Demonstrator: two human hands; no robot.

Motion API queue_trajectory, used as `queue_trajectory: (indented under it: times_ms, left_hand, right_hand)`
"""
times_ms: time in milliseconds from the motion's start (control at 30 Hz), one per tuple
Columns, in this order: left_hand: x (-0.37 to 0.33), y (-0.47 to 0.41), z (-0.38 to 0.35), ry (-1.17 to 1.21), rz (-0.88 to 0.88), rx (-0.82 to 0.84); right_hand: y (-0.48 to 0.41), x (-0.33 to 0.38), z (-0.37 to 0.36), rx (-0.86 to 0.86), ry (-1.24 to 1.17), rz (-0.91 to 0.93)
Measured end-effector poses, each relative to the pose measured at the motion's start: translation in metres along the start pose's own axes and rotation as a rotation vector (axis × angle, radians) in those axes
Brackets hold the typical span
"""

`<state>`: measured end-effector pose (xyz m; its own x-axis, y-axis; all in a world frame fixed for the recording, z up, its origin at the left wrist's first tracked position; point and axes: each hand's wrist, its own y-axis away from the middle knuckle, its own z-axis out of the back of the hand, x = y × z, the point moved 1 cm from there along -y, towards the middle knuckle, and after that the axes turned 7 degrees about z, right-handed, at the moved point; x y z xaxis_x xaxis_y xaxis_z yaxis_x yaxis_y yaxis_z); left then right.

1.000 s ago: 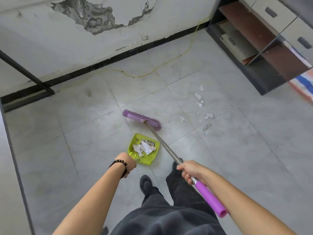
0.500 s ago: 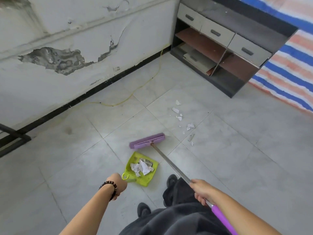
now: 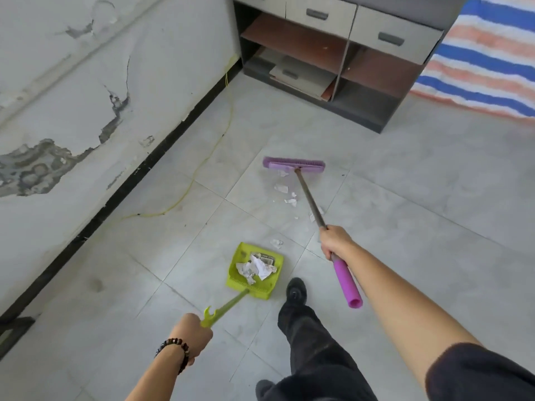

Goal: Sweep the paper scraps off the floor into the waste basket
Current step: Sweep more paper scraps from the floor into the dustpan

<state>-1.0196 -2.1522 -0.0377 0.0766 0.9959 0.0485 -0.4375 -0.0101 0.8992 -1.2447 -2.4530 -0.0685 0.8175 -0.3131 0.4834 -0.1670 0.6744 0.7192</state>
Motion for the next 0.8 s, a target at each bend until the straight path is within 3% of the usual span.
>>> queue_trajectory:
  times_ms: [200, 367, 567, 800]
  left_hand:
    - [-0.048, -0.017, 0.042, -0.044, 0.000, -0.025]
    - [-0.069, -0.019, 0.071, -0.153, -0.056, -0.050]
    - [-0.095, -0.034, 0.107, -0.326, -0.168, -0.058]
    - [-0.126, -0.059, 0.150, -0.689, -0.350, -0.024]
  right_hand:
    - [-0.093, 0.051, 0.013, 0.096, 0.171, -0.058]
    - [-0.062, -0.017, -0.003, 0.226, 0.266, -0.260]
    - [0.047, -0.104, -0.024, 0.118, 0.086, -0.458]
    - [0.116, -0.079, -0.073, -0.057, -0.212, -0.511]
